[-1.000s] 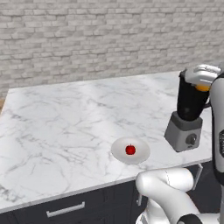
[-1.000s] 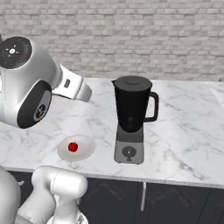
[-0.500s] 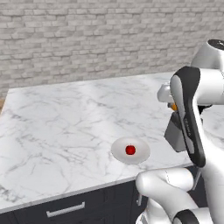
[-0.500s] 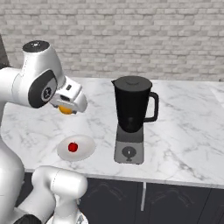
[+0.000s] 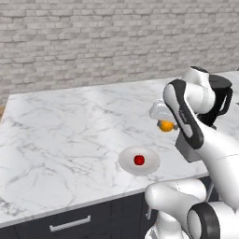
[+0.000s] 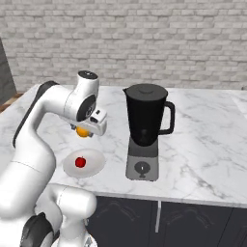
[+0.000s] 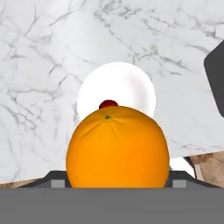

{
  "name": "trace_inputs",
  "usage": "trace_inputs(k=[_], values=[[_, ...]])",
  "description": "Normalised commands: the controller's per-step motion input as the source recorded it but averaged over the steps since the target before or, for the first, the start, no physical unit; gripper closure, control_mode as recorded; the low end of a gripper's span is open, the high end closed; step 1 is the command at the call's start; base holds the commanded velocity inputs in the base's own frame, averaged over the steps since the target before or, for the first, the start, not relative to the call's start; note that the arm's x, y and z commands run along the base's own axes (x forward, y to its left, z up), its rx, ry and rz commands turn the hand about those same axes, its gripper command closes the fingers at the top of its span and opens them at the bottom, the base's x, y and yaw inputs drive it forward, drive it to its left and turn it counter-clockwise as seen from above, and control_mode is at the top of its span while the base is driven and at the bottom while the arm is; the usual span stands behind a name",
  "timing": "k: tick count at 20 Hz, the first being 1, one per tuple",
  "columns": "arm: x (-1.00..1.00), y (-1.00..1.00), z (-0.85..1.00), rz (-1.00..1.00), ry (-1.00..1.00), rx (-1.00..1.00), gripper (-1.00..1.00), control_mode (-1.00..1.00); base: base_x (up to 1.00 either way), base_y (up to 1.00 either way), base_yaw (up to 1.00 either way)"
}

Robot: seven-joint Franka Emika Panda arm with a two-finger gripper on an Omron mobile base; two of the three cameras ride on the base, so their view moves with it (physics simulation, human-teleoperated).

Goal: Pick the apple and orange from the fridge and place them on the plate next to the blender to make a fruit smoothie.

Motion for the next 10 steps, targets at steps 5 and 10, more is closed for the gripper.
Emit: trace_inputs(k=[5,10], values=[[0.88,0.35,-0.97,0.05,0.21,-0.04,1.00,-1.00,0.00,0.00,0.00],[0.56,0.12,-0.53,0.04,0.18,-0.12,1.00,-1.00,0.00,0.00,0.00]])
